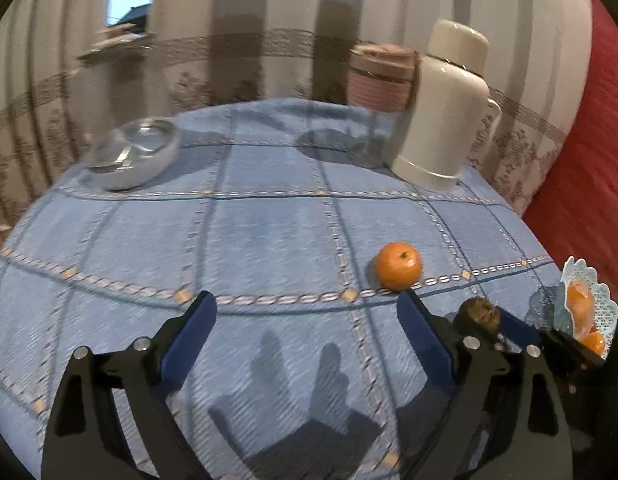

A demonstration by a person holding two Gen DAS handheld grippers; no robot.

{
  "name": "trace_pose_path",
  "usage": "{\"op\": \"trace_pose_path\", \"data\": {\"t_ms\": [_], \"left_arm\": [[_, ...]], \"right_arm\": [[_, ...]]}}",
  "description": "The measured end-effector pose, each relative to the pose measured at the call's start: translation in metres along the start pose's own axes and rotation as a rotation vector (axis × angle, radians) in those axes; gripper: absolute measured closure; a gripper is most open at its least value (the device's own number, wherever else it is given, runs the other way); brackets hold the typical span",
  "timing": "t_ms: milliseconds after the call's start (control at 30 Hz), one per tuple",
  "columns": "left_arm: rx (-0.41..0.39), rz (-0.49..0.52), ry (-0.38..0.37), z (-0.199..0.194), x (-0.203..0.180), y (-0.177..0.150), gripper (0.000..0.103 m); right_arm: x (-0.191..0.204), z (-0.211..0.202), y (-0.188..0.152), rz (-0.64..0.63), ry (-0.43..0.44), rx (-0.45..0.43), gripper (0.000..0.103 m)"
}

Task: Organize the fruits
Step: 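Grasp the dark brown round fruit with the right tool, then grasp the loose orange with the left tool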

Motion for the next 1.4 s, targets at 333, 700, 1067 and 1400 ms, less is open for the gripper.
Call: {"op": "trace_pose_path", "data": {"t_ms": [333, 700, 1067, 1400], "left_arm": [[0.045, 0.078, -0.158, 0.042, -0.033, 0.019, 0.023], [0.107, 0.056, -0.228, 0.074, -0.046, 0.019, 0.031], [0.120, 0.084, -0.220, 0.081, -0.054, 0.024, 0.044], [0.089, 0.099, -0.213, 0.072, -0.058, 0.022, 0.063]], "right_arm": [[0.000, 0.003, -0.001, 0.010, 0.012, 0.018, 0.057], [0.000, 0.006, -0.002, 0.017, 0.020, 0.037, 0.057], [0.000, 0.007, -0.002, 0.018, 0.026, 0.045, 0.057], [0.002, 0.008, -0.003, 0.017, 0.032, 0.047, 0.057]]}}
Point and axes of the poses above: each gripper's, at about its wrist camera, not at the fingertips, and z roughly the way its jaws point, x to its left, y to its top, the point moved 7 cm from there along z, roughly the way its jaws point, and after that the axes turned 14 degrees about z, right-handed, at the moved point
